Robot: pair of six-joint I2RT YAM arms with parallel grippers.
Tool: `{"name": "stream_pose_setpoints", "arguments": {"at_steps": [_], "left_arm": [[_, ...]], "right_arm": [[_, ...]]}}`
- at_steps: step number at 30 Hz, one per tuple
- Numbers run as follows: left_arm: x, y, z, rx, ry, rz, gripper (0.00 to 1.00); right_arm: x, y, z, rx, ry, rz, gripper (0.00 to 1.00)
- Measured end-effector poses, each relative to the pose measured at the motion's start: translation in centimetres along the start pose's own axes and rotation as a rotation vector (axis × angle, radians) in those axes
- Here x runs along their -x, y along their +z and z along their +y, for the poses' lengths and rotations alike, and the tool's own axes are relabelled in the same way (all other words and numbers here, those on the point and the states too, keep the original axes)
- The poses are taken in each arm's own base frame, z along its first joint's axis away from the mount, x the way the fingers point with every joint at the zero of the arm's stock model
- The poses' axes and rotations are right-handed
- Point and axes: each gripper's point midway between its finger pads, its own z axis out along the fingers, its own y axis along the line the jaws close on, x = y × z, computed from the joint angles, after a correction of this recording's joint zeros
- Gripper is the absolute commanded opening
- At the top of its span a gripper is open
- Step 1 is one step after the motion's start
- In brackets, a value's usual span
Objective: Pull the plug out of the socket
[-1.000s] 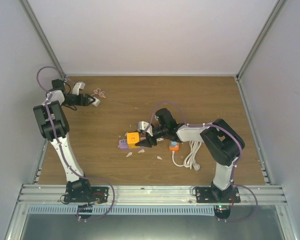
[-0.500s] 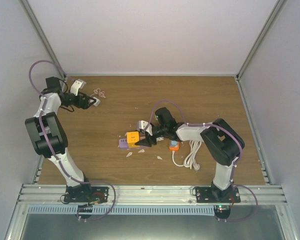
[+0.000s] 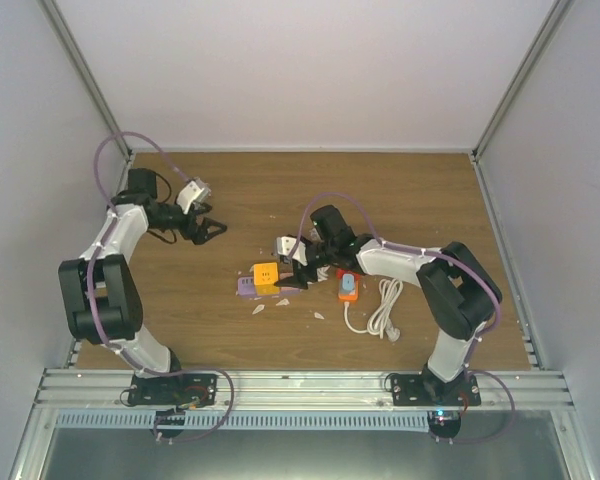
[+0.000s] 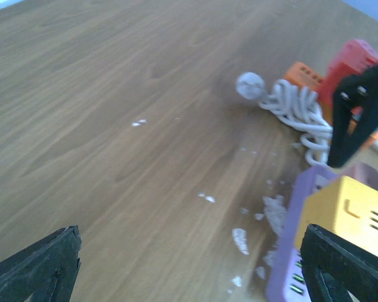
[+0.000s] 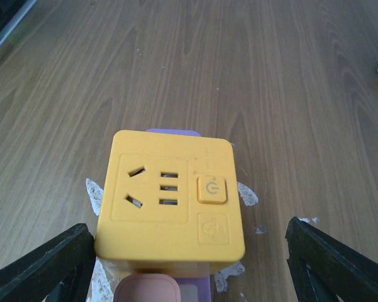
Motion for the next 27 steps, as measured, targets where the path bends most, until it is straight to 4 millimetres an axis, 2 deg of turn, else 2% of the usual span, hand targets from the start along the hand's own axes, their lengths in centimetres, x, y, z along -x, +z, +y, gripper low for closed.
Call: {"name": "stream_pose_setpoints", "arguments": {"at_steps": [5,12,20,23,27], "left_arm": [[-0.8,1.5,-4.9,-0.097,0.090,0.002,0.95],[-3.0,3.1,-10.6,-0.222,0.204,0.013,0.96],[-5.6,4.4,-14.2,-0.276,0.307,0.027,0.96],[-6.5,5.1,-15.1,-0.275,0.348,0.044,0.96],[-6.8,5.9,-15.7,-0.270,0.401,0.052,0.95]], "right_arm": [[0.1,-1.1,0.0,-0.004,-0.032,0.031,0.79],[-1.4,-1.3,0.6,0.014,-0.022,0.098,0.72],[-2.6,-1.5,0.9,0.018,-0.019,0.153,0.59],[-2.8,-1.5,0.8,0.010,-0.024,0.164,0.53],[-2.9,-1.4,0.9,0.012,-0.027,0.171,0.46]]}}
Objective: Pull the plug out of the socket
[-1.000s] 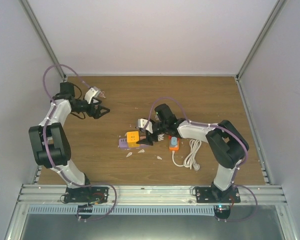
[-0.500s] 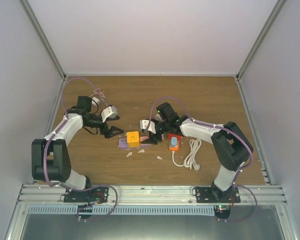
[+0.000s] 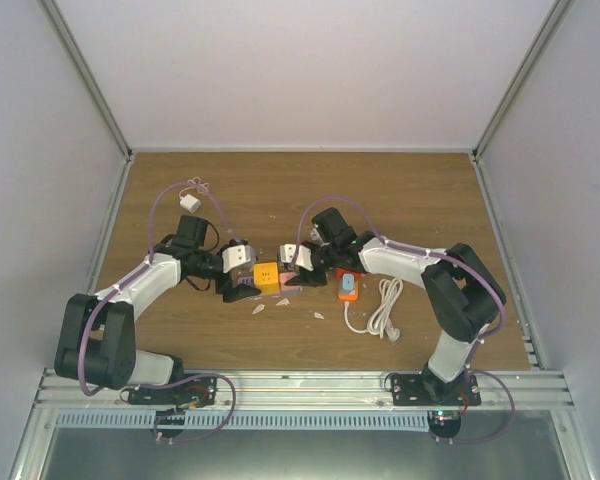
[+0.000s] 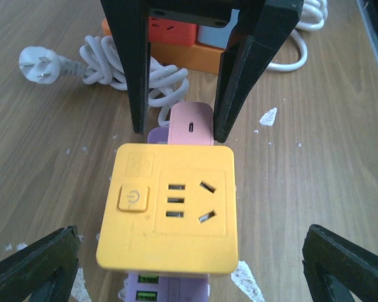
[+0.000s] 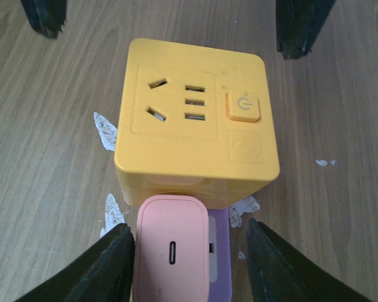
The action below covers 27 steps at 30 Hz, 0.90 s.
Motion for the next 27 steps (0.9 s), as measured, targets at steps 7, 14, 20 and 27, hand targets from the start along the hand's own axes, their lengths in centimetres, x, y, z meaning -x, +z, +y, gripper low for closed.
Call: {"name": "stream_pose_setpoints", "arguments": {"at_steps": [7,14,20,27], "left_arm": [[-0.2,1.6,-0.2,0.018,0.073,0.042,0.91],[-0.5,2.6,0.2,0.050,0.097,0.074,0.78],[-0.5,2.7,0.9,0.078,0.107,0.082,0.59],[-0.4,2.7,0.9,0.075,0.081,0.075,0.43]], "right_arm": [[0.0,0.2,0.2,0.001,-0.009,0.011,0.38],[-0.1,0.4,0.4,0.007,-0.010,0.014,0.33],[-0.1,0.5,0.6,0.009,-0.011,0.010,0.30],[-0.1,0.6,0.6,0.011,-0.014,0.010,0.22]]}}
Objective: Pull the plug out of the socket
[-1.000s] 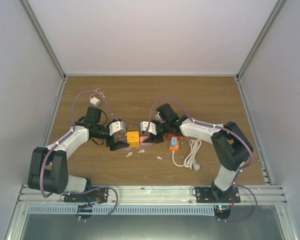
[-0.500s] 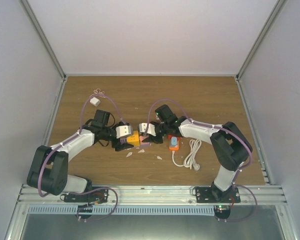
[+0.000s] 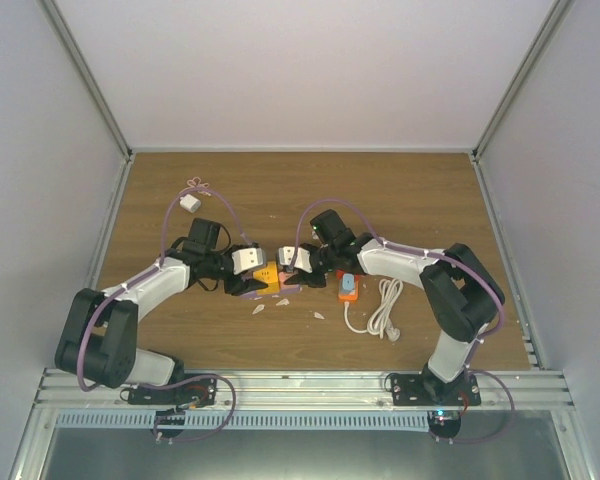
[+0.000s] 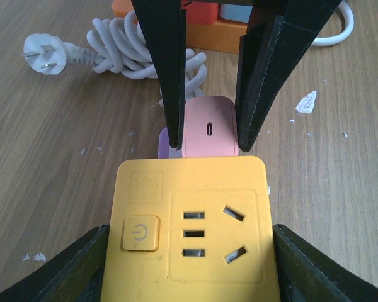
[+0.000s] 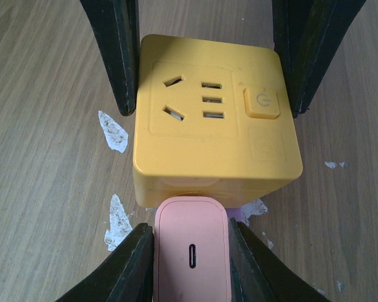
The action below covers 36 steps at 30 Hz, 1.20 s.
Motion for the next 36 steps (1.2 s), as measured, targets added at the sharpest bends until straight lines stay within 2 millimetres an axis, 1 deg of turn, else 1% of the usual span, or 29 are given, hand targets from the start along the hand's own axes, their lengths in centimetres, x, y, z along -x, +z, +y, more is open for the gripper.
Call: {"name": "stream_pose_setpoints", "arguments": {"at_steps": [6,11,16,21,24,25,26,27,30,31,33,36], "left_arm": [[0.2,0.0,0.3,-0.029,-0.045,-0.024,0.38],[0.2,-0.1,0.4,-0.039,-0.065,-0.034,0.37],[0.1,-0.5,0.3,-0.014,-0.032,-0.023,0.35],[-0.1,-1.2,-0.3,0.038,0.020,-0.014,0.33],[-0.1,-1.4,-0.5,0.054,0.031,-0.014,0.33],[-0.1,-1.4,-0.5,0.056,0.031,-0.014,0.36],[-0.1,-1.4,-0.4,0.056,0.030,-0.014,0.41],[-0.1,-1.4,-0.4,0.056,0.029,-0.014,0.48],[-0.2,-1.4,-0.5,0.052,0.022,-0.011,0.74],[-0.2,-1.3,-0.4,0.048,0.015,-0.008,0.81],[-0.2,-1.1,-0.2,0.034,0.001,-0.007,0.89],[0.0,-0.9,-0.1,0.019,-0.005,-0.015,0.95]], "right_arm": [[-0.1,0.0,-0.1,-0.001,-0.002,0.000,0.18],[0.0,0.0,-0.1,-0.002,-0.003,-0.003,0.16],[0.0,0.2,-0.1,0.002,-0.004,-0.010,0.12],[0.4,0.6,-0.1,0.011,-0.014,-0.025,0.11],[0.6,0.7,-0.1,0.013,-0.018,-0.032,0.11],[0.6,0.7,-0.1,0.014,-0.018,-0.032,0.11],[0.6,0.7,-0.1,0.014,-0.018,-0.032,0.11],[0.6,0.7,-0.1,0.014,-0.017,-0.032,0.11],[0.6,0.7,-0.1,0.014,-0.018,-0.033,0.11],[0.6,0.7,-0.1,0.014,-0.018,-0.032,0.11],[0.6,0.8,-0.2,0.009,-0.015,-0.030,0.11],[0.6,0.9,-0.2,0.007,-0.019,-0.028,0.11]]}}
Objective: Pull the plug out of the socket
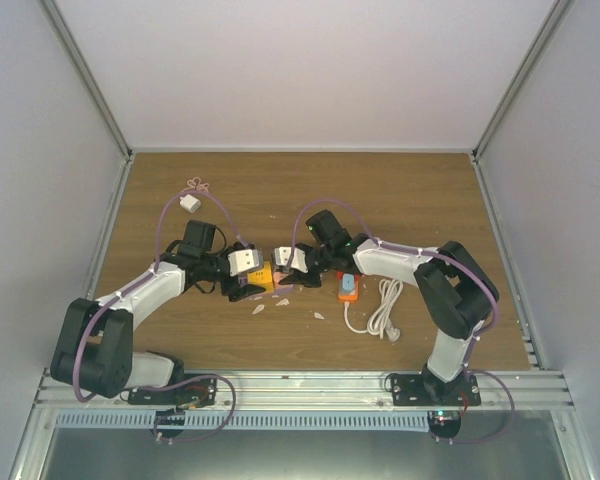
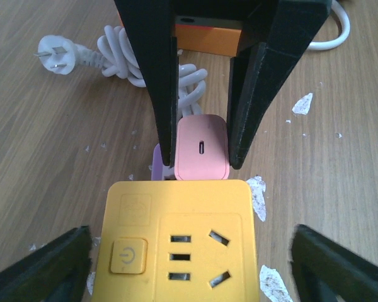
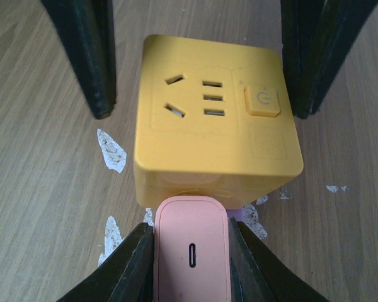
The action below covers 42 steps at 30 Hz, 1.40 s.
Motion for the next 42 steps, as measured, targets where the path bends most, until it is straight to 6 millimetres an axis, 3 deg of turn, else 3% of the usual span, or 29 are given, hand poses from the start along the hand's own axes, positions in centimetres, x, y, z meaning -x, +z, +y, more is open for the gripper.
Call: {"name": "stream_pose_setpoints", "arguments": {"at_steps": [4,8,12,15,17,22,35,42], "left_arm": [[-0.4,0.3,-0.1,-0.015,-0.019,0.005,0.92],[-1.1,0.9,-0.1,-0.036,-0.047,0.025,0.79],[-1.9,1.4,-0.1,-0.050,-0.063,0.044,0.57],[-1.9,1.3,0.0,-0.048,-0.057,0.042,0.51],[-1.9,1.3,0.0,-0.048,-0.058,0.042,0.49],[-1.9,1.3,0.0,-0.048,-0.057,0.042,0.46],[-1.9,1.3,-0.1,-0.050,-0.048,0.040,0.45],[-1.8,1.3,-0.1,-0.052,-0.041,0.038,0.41]], "right_arm": [[0.1,0.0,0.0,0.001,-0.001,0.000,0.11],[0.1,0.1,0.1,0.001,-0.002,0.000,0.13],[0.1,0.1,0.1,0.002,-0.003,-0.001,0.32],[-0.2,0.1,0.1,0.002,-0.001,0.012,0.48],[-0.6,0.3,0.3,0.009,0.010,0.027,0.53],[-2.3,0.8,1.4,0.049,0.049,0.080,0.48],[-1.7,1.0,1.3,0.045,0.045,0.082,0.53],[-0.7,0.9,0.5,0.024,0.022,0.062,0.37]]}}
